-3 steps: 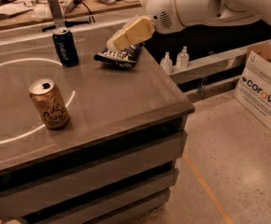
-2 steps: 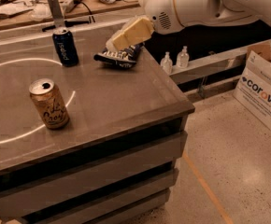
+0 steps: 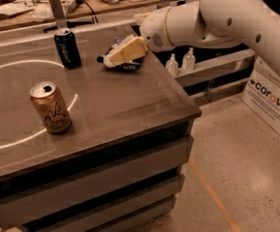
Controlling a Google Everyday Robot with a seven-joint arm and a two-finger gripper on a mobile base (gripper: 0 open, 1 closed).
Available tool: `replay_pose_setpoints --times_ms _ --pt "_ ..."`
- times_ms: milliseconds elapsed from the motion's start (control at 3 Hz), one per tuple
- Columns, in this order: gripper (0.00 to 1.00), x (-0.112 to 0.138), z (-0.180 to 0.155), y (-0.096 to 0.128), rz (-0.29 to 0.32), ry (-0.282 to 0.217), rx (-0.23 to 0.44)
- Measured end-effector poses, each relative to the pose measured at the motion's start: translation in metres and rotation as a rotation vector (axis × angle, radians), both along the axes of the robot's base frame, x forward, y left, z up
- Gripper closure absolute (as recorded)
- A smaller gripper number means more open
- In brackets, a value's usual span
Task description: Move pepsi can near orange can
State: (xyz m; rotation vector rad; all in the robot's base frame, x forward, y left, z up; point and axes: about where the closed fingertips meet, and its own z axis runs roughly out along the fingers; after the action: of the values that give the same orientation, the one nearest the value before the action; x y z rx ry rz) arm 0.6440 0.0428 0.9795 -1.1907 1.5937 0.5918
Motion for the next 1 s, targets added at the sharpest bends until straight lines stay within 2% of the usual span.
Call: replay_pose_setpoints --times_ms 667,1000 --pt "0.0 0.053 -0.062 0.048 0.048 0.004 -0.003" --pt "0.0 0.074 -0.077 0.077 0.068 0.002 -0.017"
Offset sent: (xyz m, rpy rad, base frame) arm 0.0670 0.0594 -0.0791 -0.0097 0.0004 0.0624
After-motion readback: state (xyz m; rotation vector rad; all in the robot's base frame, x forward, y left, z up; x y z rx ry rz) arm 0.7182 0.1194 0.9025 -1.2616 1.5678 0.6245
